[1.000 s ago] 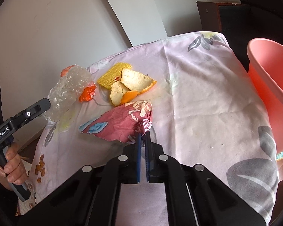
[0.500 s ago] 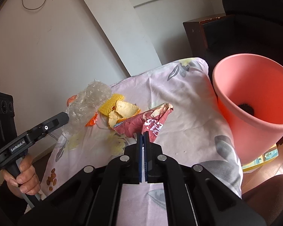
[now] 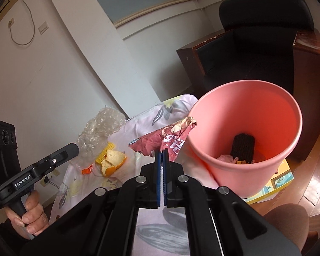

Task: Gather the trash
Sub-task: 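Carry the bubble wrap and pink wrapper with both grippers over the pink bin, then open both grippers to drop the bubble wrap and wrapper into the bin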

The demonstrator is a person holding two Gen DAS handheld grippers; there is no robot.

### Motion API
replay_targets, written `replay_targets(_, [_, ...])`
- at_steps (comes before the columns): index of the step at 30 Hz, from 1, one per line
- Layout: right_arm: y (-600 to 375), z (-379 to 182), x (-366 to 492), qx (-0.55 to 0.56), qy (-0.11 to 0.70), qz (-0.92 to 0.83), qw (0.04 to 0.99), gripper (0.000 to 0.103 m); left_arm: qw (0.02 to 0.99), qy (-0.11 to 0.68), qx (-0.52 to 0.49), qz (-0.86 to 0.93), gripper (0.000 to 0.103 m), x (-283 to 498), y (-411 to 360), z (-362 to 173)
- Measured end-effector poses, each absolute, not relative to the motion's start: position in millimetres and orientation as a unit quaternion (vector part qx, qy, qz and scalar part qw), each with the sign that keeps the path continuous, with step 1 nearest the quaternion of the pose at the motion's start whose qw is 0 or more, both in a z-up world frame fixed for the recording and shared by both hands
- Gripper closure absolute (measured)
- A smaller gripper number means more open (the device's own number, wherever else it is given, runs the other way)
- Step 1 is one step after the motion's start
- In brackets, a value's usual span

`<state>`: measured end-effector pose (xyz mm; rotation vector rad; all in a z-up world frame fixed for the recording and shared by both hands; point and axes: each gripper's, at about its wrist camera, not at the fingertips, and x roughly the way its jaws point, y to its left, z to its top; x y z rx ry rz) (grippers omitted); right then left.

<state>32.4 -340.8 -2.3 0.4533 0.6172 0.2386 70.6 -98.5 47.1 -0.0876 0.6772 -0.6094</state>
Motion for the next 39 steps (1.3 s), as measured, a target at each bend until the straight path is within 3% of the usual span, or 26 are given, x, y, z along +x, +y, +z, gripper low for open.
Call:
replay_targets(20, [-408.7,-17.8,48.9,0.243,0.275,0.036,0.929,0.101,0.877,0.358,0.010,-0.320,0.098,108.4,-205.4,34.9])
replay_targets(39, [-421.1,-32.9,53.8,0.241,0.289,0.011,0.926,0.101,0.866,0.398,0.055,-0.297,0.097,139.2,-259.6,2.7])
